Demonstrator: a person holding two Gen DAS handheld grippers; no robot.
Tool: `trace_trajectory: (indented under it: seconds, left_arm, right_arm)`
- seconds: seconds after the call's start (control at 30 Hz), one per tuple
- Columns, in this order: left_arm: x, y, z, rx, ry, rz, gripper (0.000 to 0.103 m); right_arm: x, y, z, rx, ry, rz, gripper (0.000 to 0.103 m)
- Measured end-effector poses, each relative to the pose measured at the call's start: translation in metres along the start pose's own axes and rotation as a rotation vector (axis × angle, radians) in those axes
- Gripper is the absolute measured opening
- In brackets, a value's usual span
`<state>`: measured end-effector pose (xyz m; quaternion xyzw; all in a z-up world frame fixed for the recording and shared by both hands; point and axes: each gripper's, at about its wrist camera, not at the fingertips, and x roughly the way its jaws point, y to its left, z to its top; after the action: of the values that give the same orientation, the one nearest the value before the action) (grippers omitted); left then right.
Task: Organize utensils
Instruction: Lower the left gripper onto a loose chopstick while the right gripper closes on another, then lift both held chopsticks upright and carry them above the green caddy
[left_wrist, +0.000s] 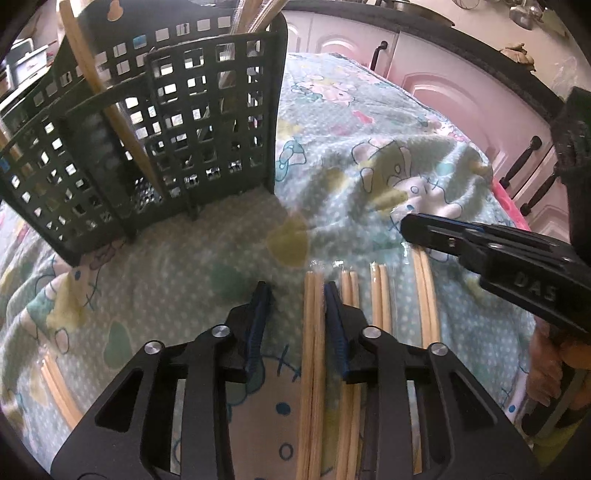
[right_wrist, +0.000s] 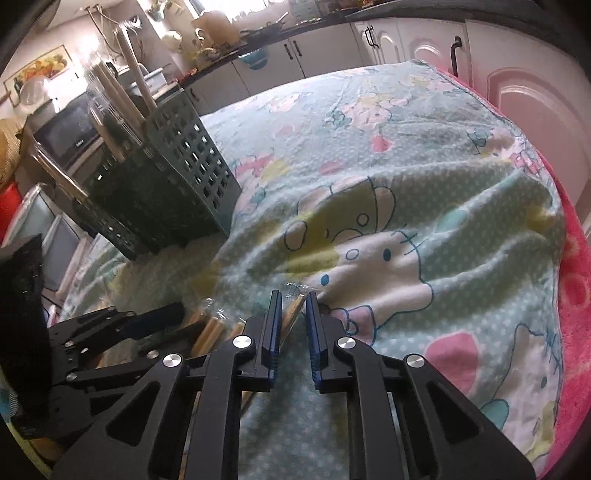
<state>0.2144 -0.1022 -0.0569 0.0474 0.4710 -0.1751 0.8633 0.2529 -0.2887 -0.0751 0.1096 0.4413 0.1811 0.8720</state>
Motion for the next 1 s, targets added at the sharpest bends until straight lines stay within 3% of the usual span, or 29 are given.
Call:
trace_trajectory:
  seconds: [0.17,0.4,1.0]
  left_arm:
    - [0.0,0.006,0.003,-0.009,0.009,-0.012,0.007]
    - [-0.012,0.021,0.002,-0.064,-0.007,-0.082,0.005]
    - [-0.115,0.062,0.012,-0.14,-0.267,-0.043,0.003]
  right_arm:
    - [-0.013,0.007,0.003,-0.014,-0.036,0.047,0.011]
    - [-0.03,0.026,0.01,-0.069,-0.078,0.077,0.01]
    - [-0.069,0.082,0.022,-0.188,-0.162,0.144,0.006]
